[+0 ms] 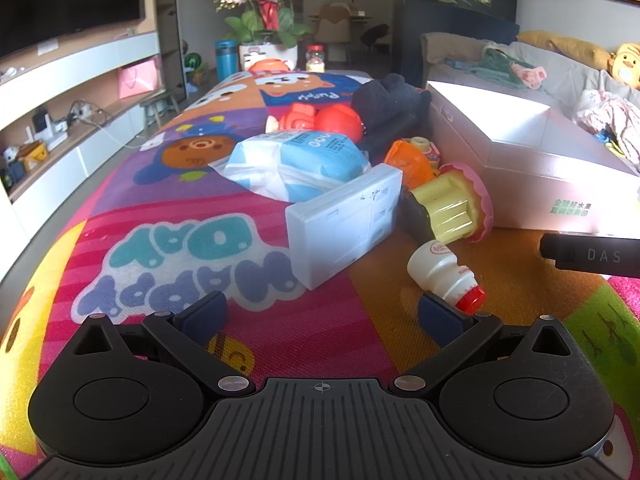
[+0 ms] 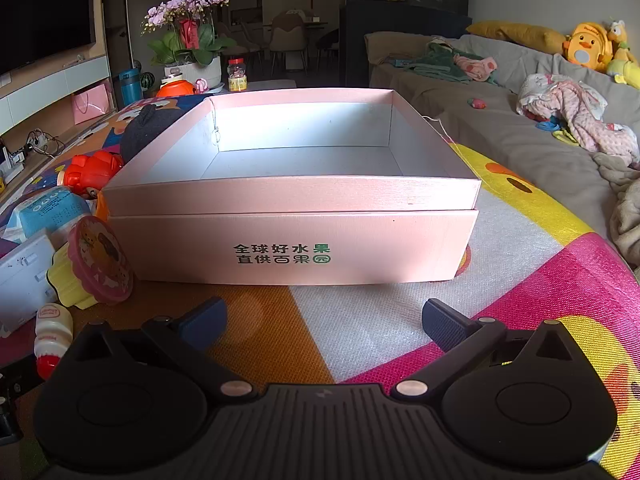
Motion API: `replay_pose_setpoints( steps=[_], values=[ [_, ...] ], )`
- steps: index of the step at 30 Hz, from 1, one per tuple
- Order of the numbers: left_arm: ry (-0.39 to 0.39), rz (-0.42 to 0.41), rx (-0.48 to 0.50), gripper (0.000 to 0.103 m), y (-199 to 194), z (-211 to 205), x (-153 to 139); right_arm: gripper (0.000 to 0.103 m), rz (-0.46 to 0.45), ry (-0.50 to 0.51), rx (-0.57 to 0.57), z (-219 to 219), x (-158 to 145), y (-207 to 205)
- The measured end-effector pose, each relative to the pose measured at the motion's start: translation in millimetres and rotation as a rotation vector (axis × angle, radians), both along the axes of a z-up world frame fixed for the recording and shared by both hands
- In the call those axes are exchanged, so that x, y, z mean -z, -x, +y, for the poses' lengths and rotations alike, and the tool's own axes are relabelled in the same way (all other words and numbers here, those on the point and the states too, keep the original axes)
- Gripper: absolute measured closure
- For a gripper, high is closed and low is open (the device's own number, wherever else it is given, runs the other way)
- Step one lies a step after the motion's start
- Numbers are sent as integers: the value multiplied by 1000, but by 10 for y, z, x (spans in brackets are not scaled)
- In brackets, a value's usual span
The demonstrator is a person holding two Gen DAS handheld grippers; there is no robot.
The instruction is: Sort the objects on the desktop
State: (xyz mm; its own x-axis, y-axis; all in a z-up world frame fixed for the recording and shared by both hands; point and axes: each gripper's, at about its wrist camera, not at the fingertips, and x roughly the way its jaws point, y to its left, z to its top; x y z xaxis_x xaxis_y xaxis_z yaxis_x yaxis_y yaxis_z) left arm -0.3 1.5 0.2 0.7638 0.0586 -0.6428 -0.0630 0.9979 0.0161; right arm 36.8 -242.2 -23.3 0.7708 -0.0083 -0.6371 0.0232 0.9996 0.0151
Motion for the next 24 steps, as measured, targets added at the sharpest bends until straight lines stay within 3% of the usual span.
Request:
replay_pose_setpoints(
  steps=[24],
  values=[
    [10,0,2,0,-3,3,2,0,0,-1,0,-5,1,-2]
  ],
)
